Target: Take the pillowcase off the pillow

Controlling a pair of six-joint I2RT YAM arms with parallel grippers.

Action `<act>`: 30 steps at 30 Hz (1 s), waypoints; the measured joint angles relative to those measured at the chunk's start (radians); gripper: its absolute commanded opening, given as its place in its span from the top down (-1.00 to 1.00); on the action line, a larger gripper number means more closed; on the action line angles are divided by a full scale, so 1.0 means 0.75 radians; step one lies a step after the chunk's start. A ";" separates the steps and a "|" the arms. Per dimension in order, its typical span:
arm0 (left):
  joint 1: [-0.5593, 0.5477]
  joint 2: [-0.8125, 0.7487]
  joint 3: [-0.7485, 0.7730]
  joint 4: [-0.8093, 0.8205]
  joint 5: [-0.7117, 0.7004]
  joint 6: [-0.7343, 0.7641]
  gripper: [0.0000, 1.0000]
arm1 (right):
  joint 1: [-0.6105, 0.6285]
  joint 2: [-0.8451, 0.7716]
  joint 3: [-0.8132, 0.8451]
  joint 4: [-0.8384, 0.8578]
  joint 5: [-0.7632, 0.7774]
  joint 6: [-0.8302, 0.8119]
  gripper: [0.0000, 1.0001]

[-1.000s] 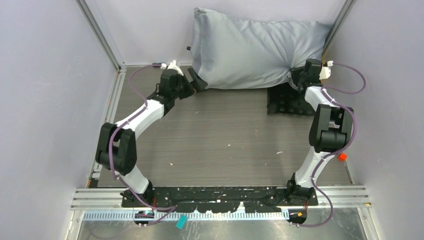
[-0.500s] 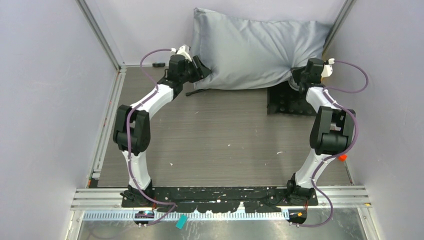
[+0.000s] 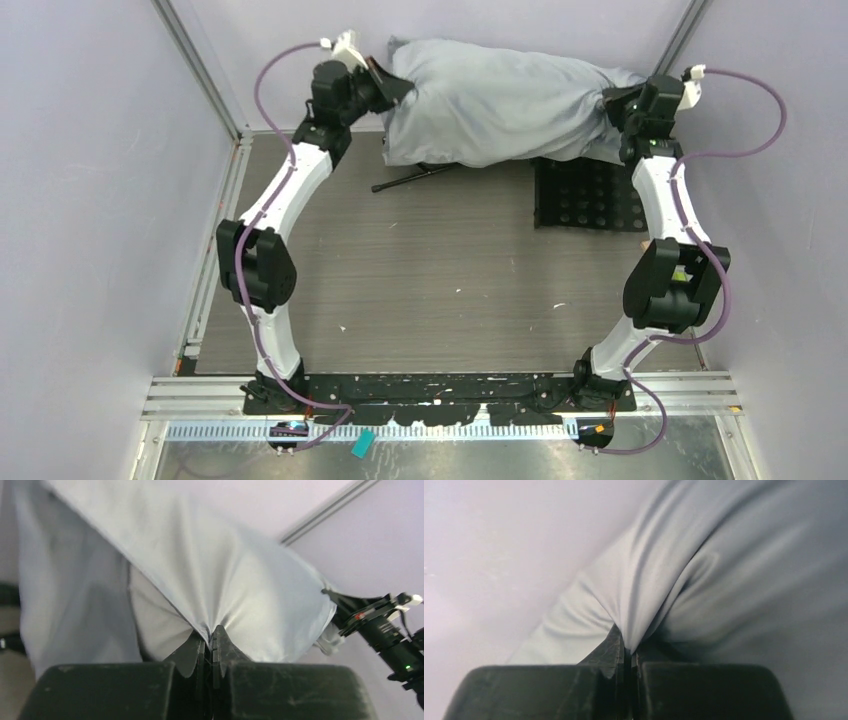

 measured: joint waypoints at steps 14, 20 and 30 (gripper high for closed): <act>0.011 -0.287 0.504 -0.245 -0.045 0.184 1.00 | 0.023 -0.168 0.420 -0.049 -0.155 -0.054 0.99; 0.011 -0.790 -0.007 -0.165 -0.066 0.176 1.00 | 0.021 -0.579 0.105 0.026 -0.268 0.025 0.65; 0.020 -1.337 -1.174 -0.207 -0.090 -0.018 -0.54 | 0.010 -1.064 -0.672 -0.118 -0.333 0.036 -0.81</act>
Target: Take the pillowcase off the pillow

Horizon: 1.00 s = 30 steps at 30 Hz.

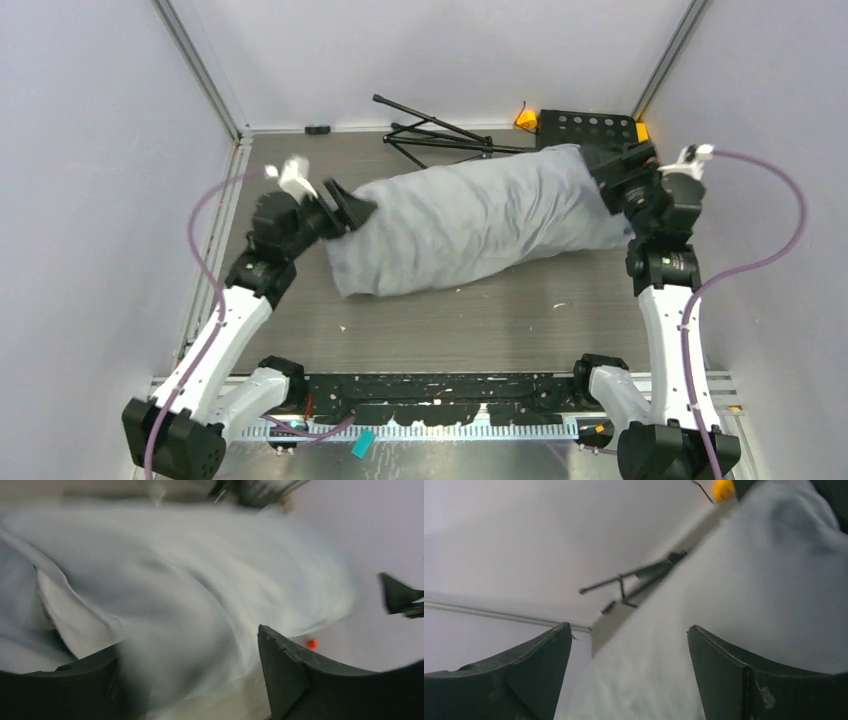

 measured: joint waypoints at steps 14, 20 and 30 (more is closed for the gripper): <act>0.000 -0.324 -0.156 -0.692 -0.232 0.086 -0.85 | 0.312 -0.037 -0.044 -0.424 -0.013 -0.256 -0.82; 0.001 -0.335 0.056 -0.853 -0.403 0.155 -0.99 | 0.801 0.167 0.215 -0.569 0.179 -0.428 -0.82; 0.074 -0.239 0.046 -0.933 -0.447 0.149 -0.57 | 1.513 0.721 0.588 -0.692 0.528 -0.613 -0.80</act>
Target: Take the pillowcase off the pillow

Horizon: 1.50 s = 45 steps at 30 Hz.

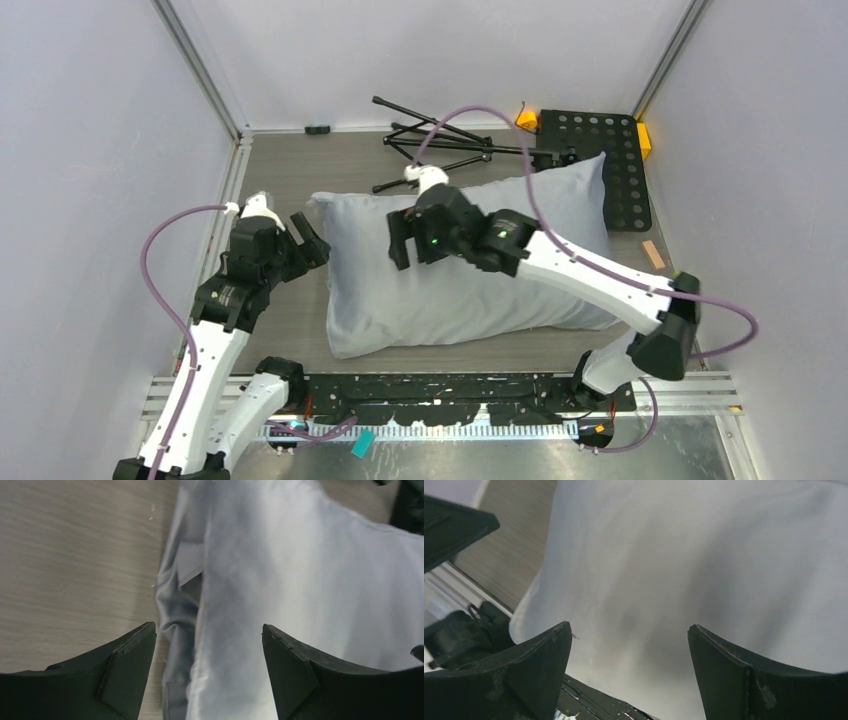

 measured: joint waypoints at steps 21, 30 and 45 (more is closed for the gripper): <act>0.078 0.055 -0.260 -0.006 0.152 -0.004 -0.46 | 0.087 0.115 -0.081 -0.009 0.282 -0.061 0.99; 0.079 0.058 -0.260 0.010 0.139 -0.058 0.10 | -0.204 -0.127 -0.251 0.034 0.153 -0.035 -0.32; 0.091 0.130 -0.397 0.493 0.849 -0.434 0.45 | -0.113 -0.107 -0.208 -0.007 -0.037 -0.058 -0.77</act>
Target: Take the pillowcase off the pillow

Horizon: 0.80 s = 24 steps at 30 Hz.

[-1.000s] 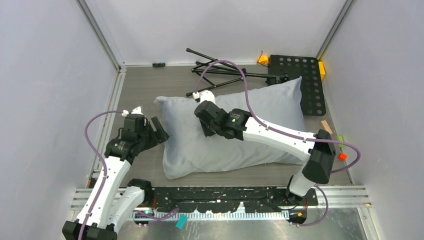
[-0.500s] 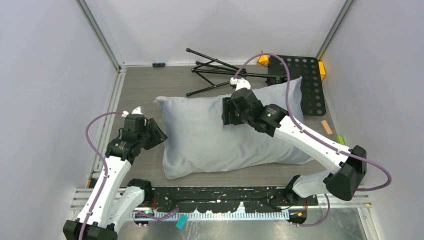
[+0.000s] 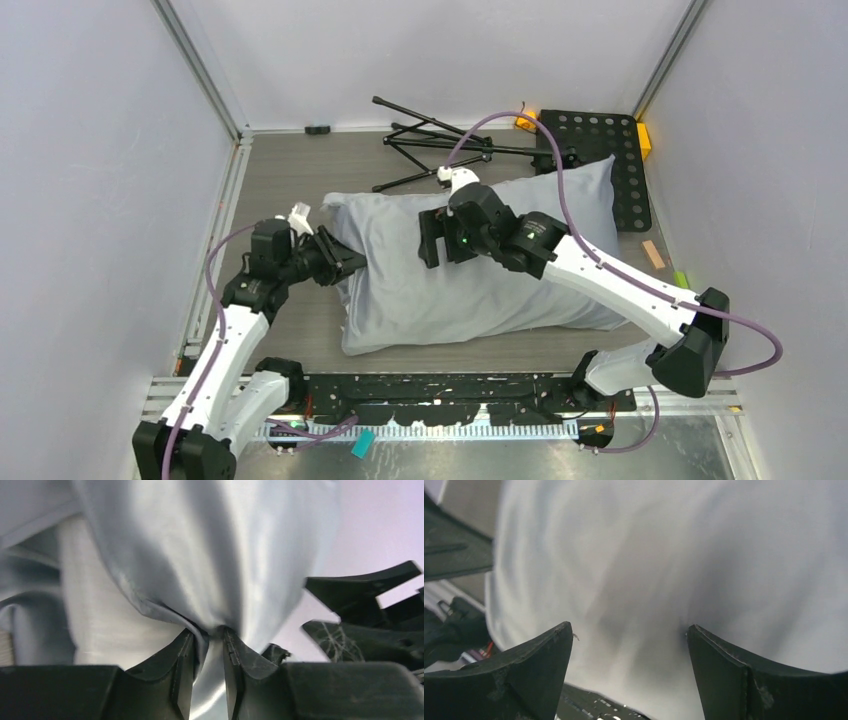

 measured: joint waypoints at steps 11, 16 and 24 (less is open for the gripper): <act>-0.012 -0.065 0.212 0.139 0.191 -0.056 0.91 | 0.241 0.114 0.183 -0.012 0.024 0.005 -0.79; -0.031 -0.038 0.191 0.185 0.221 -0.089 0.92 | 0.280 0.174 0.184 0.030 0.022 0.016 -0.78; -0.035 -0.020 0.178 0.213 0.230 -0.092 0.95 | 0.290 0.181 0.054 0.333 -0.081 0.025 -0.01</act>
